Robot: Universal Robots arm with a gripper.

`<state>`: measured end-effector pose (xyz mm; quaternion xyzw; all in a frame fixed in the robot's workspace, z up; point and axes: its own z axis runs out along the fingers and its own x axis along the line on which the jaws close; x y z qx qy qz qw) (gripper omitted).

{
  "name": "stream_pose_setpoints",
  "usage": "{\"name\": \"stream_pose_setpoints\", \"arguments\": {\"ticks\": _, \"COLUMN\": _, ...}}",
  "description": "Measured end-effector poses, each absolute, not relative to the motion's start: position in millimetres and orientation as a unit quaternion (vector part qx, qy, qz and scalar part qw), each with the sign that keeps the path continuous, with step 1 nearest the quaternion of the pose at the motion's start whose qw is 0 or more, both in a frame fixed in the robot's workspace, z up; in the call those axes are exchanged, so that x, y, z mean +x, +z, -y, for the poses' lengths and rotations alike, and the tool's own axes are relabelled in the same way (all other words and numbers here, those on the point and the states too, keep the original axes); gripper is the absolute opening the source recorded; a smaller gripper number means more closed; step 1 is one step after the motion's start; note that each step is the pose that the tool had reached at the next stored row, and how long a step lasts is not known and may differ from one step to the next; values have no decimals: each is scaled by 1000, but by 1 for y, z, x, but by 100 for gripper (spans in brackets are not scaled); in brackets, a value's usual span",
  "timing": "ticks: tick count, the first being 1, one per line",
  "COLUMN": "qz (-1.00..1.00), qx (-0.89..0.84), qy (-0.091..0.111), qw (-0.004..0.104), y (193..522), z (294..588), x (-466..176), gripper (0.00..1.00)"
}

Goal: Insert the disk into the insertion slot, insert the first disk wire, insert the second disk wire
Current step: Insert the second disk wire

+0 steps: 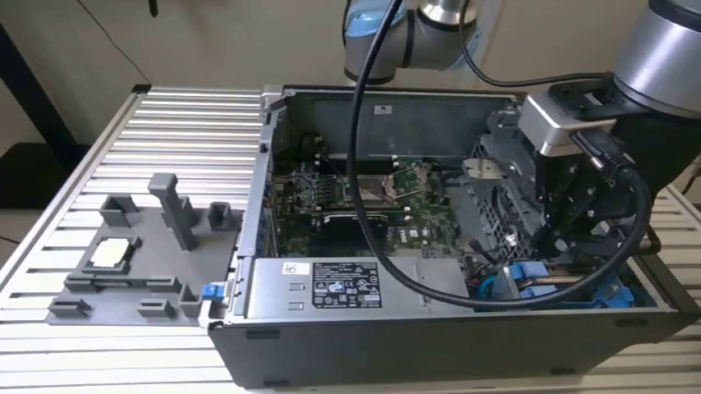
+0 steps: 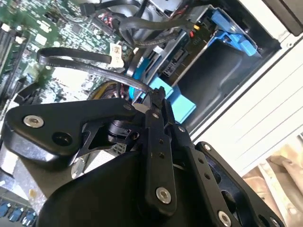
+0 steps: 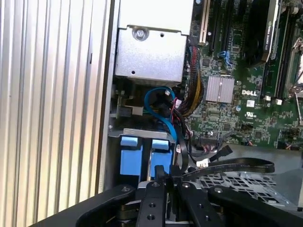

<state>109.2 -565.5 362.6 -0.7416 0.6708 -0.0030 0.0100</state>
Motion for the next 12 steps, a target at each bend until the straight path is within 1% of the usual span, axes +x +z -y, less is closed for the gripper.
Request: {"name": "stream_pose_setpoints", "arguments": {"ticks": 12, "qz": -671, "qx": -742, "qy": -2, "qw": 11, "y": 358, "z": 565, "x": 133, "gripper": 16}}
